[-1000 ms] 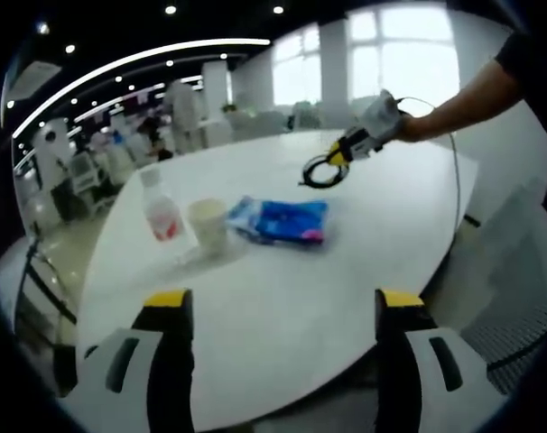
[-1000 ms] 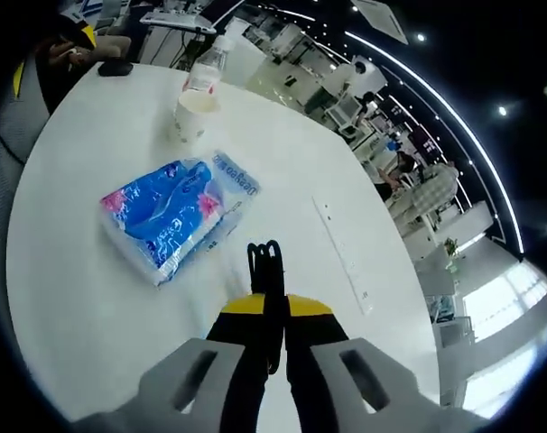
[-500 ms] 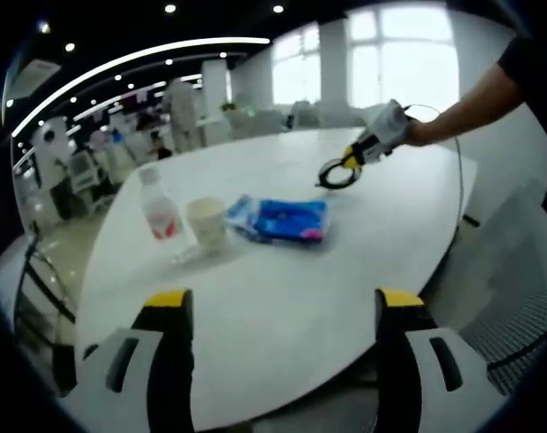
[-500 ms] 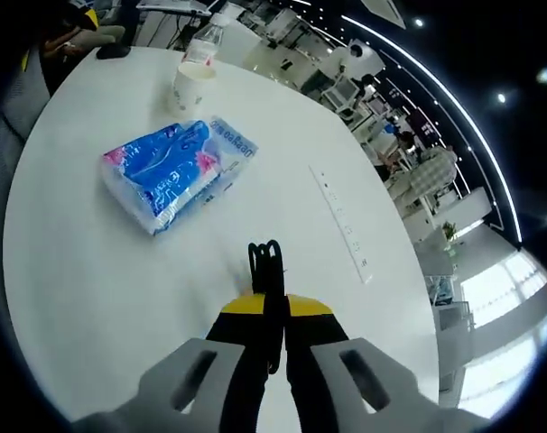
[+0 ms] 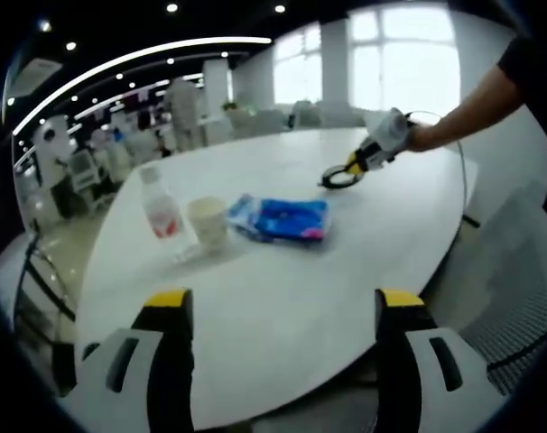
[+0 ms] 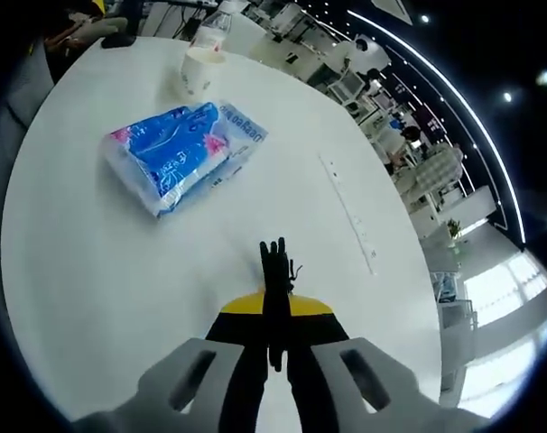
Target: Arrange the tabletop items into an orderly group along one side of the table until the central work area is clear of visible clutter.
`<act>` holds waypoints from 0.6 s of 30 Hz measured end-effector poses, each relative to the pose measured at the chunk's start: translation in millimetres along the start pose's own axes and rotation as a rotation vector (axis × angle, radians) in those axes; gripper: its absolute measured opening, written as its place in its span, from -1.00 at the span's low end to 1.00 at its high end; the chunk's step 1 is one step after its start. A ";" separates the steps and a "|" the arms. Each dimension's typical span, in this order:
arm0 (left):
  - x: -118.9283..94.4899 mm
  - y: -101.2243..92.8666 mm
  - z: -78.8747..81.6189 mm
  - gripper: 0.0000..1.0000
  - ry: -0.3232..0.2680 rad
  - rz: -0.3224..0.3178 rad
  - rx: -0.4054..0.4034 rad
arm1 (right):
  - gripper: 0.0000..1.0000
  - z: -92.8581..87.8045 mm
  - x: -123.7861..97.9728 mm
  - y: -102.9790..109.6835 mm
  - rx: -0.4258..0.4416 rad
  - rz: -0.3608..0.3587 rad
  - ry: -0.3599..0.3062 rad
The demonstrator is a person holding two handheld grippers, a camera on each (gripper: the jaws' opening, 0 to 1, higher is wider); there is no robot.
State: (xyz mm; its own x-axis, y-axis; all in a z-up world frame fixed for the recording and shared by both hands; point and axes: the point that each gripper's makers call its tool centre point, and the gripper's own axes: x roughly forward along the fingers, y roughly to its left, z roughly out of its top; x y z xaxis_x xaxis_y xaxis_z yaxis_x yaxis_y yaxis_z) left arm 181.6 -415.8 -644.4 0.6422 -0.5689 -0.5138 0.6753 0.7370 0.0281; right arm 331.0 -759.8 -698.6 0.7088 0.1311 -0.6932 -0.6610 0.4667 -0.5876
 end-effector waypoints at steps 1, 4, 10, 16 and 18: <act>0.1 0.1 0.0 0.59 0.000 0.000 0.000 | -0.91 -1.2 1.5 1.5 -0.008 0.004 0.000; 0.2 0.3 -0.6 0.59 0.003 0.001 -0.002 | -0.91 -4.8 4.5 4.1 -0.010 0.014 0.013; 0.1 0.8 -1.0 0.58 0.006 0.005 -0.005 | -0.90 -8.8 11.2 10.9 -0.006 0.037 0.022; 0.6 1.9 -1.7 0.58 0.011 0.010 -0.006 | -0.88 -8.4 16.9 25.0 0.003 0.076 0.025; 0.5 2.0 -2.1 0.58 0.013 0.011 -0.005 | -0.87 -9.7 18.6 34.6 0.040 0.115 0.032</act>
State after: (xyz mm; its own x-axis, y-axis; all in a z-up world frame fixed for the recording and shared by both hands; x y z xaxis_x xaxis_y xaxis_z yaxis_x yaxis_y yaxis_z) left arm 182.5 -413.9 -646.5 0.6443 -0.5561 -0.5250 0.6666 0.7449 0.0291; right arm 318.9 -749.7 -735.9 0.6204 0.1583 -0.7681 -0.7266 0.4846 -0.4870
